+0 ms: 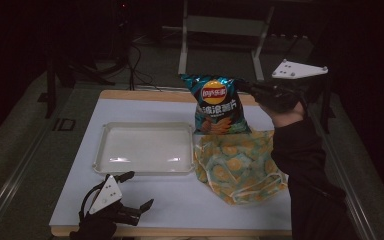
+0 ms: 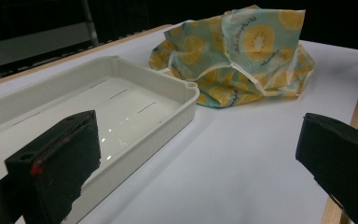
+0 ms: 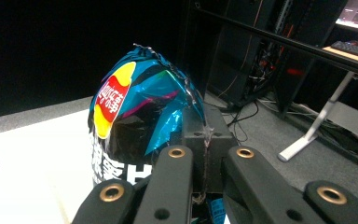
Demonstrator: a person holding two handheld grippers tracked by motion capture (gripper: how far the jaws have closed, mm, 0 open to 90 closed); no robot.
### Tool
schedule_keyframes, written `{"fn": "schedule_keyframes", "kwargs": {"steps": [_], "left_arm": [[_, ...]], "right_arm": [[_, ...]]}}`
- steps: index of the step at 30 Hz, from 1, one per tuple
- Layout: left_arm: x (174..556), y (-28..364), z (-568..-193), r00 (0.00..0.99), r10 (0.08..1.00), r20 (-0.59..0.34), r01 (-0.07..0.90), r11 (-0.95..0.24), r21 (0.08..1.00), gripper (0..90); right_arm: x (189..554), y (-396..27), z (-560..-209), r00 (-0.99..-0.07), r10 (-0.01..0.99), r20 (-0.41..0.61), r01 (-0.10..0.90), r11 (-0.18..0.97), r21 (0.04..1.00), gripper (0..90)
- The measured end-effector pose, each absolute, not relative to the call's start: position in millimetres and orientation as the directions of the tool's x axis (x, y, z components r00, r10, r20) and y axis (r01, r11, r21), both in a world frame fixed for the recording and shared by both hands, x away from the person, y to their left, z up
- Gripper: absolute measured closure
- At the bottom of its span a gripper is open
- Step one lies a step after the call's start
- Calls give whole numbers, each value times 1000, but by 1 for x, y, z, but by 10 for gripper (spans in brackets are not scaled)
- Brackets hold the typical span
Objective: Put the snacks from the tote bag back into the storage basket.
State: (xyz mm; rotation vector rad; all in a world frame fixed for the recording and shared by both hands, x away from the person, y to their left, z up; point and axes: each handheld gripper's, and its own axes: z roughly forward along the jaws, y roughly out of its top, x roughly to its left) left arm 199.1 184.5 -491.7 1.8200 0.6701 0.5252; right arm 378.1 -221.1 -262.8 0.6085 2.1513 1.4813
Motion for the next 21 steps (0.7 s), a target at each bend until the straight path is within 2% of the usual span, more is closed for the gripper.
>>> {"fn": "schedule_keyframes", "kwargs": {"steps": [21], "left_arm": [[198,185,-492,744,668,36,192,-265,945,4]], "right_arm": [[376,-157,-279,-845,531,-72,96,282,955,900]]}}
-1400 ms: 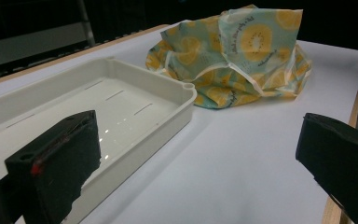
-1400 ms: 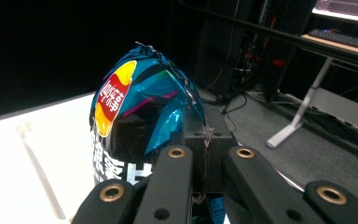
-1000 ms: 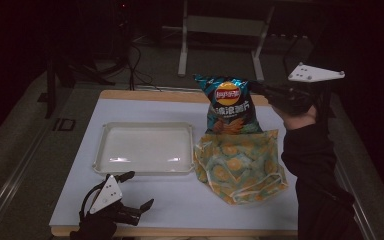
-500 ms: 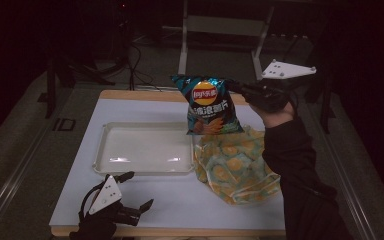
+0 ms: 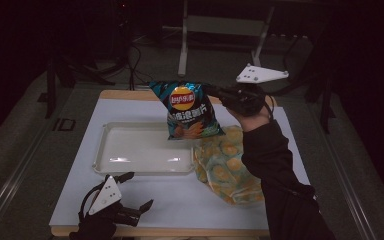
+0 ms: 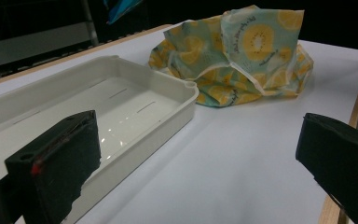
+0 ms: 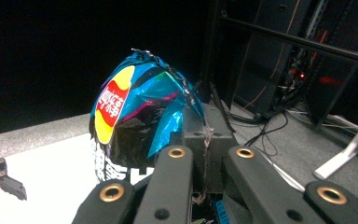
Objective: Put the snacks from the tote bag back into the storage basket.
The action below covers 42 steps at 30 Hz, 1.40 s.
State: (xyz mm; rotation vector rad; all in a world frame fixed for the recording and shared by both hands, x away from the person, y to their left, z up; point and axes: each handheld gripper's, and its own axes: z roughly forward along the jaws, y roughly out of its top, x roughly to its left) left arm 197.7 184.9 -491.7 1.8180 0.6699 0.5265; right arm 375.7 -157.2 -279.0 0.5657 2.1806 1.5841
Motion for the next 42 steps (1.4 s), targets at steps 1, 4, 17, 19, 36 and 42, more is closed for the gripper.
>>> {"fn": "schedule_keyframes", "kwargs": {"steps": [1,4,17,19,36,42], "left_arm": [[198,185,-492,744,668,36,192,-265,945,4],[197,185,-492,744,668,36,192,-265,945,4],[197,184,-491,744,666,43,185,-268,945,4],[197,184,-491,745,665,45,183,-269,945,4],[196,185,-491,746,664,45,181,-267,947,4],[196,185,-490,748,662,45,180,-267,947,4]], "right_arm": [[376,-157,-279,-845,531,-72,96,282,955,900],[375,-143,-284,-856,513,-70,96,289,952,900],[371,-100,-300,-867,498,-23,115,245,963,900],[371,-93,-304,-863,505,-25,115,244,963,900],[366,-45,-361,-868,495,46,191,246,950,900],[372,-43,-383,-868,489,93,241,250,938,900]]}}
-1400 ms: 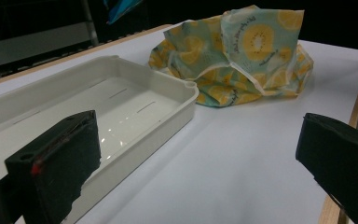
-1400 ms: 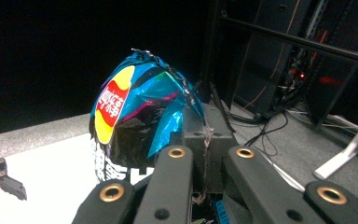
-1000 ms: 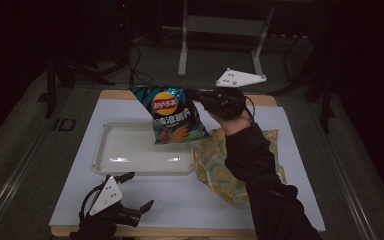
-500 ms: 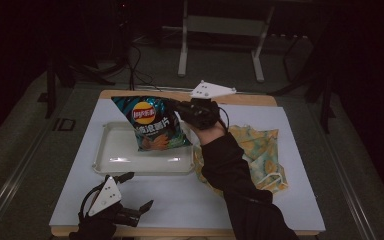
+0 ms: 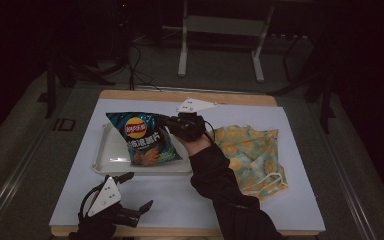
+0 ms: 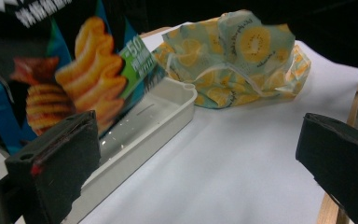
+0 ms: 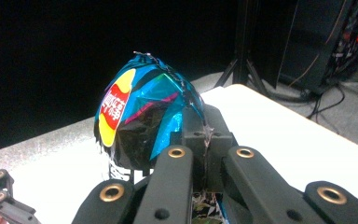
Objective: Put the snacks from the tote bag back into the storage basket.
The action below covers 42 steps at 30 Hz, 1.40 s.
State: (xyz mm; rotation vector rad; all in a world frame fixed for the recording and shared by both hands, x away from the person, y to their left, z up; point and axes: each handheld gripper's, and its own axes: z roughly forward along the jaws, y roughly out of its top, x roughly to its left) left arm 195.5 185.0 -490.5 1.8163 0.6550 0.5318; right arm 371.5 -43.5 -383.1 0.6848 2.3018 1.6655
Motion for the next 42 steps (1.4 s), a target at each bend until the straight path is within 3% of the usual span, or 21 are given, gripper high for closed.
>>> {"fn": "schedule_keyframes", "kwargs": {"steps": [25,30,38,42], "left_arm": [[195,184,-491,752,657,45,181,-272,945,4],[196,183,-491,757,652,45,182,-276,944,4],[197,183,-491,758,651,40,187,-276,943,4],[197,183,-491,759,650,39,187,-275,943,4]], "right_arm": [[392,-73,-425,-830,534,158,357,292,888,900],[403,-79,-431,-793,582,179,411,295,862,875],[420,-81,-438,-771,620,147,433,341,834,883],[425,-82,-439,-757,631,169,455,324,830,838]]}}
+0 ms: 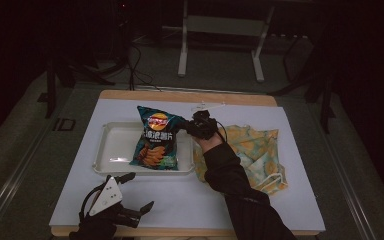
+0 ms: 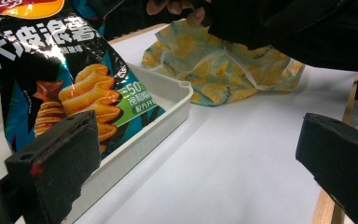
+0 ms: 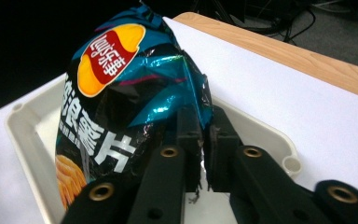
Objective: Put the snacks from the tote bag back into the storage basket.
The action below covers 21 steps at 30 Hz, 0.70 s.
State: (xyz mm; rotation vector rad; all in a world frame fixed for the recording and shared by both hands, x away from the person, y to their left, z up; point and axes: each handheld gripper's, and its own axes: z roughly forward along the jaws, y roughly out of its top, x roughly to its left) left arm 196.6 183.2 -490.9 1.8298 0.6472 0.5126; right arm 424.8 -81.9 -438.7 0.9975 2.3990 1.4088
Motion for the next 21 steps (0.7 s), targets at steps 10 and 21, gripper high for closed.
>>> {"fn": "schedule_keyframes", "kwargs": {"steps": [10,21], "left_arm": [[196,183,-491,761,648,41,185,-278,943,4],[197,182,-491,759,649,42,188,-280,941,4]], "right_arm": [[423,-88,-427,-727,677,119,447,335,829,709],[408,-110,-402,-744,663,85,400,341,851,510]]}}
